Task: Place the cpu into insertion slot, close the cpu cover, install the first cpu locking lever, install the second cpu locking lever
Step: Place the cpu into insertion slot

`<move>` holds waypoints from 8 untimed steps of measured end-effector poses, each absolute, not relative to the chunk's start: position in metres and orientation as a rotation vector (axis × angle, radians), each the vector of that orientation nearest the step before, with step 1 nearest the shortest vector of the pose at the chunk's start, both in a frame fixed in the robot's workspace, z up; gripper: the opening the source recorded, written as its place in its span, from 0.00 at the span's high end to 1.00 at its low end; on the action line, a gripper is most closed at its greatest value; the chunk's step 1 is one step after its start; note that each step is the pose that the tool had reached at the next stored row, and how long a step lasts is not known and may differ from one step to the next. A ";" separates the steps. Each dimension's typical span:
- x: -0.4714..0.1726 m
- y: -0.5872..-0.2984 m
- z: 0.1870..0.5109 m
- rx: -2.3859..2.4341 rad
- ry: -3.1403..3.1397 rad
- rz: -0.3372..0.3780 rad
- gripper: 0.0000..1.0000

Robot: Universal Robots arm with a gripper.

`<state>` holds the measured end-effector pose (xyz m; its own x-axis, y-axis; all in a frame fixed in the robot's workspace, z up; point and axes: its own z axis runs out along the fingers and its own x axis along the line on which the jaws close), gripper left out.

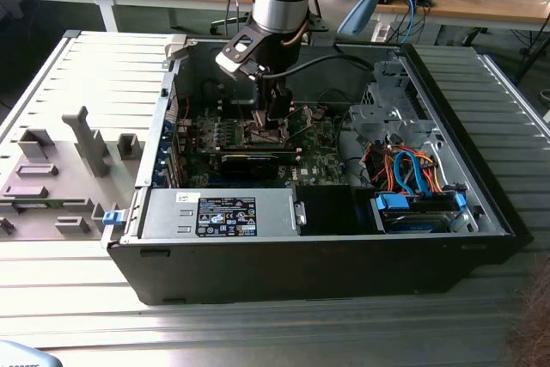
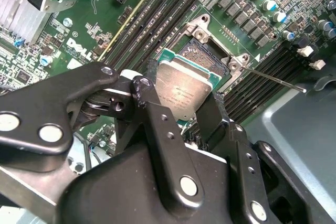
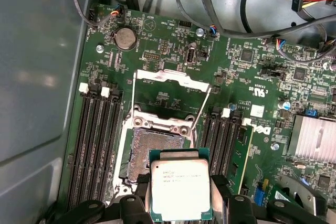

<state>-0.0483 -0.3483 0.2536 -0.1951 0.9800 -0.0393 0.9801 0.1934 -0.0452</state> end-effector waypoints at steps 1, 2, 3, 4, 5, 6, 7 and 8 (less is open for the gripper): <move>-0.048 -0.348 0.254 1.993 2.424 -0.094 0.45; -0.048 -0.348 0.253 1.996 2.422 -0.094 0.45; -0.048 -0.348 0.253 1.997 2.421 -0.094 0.45; -0.048 -0.348 0.253 1.998 2.420 -0.094 0.45; -0.048 -0.348 0.253 2.000 2.419 -0.094 0.45; -0.048 -0.348 0.253 2.002 2.418 -0.094 0.45; -0.048 -0.348 0.253 2.003 2.416 -0.094 0.45; -0.048 -0.348 0.253 2.004 2.415 -0.094 0.45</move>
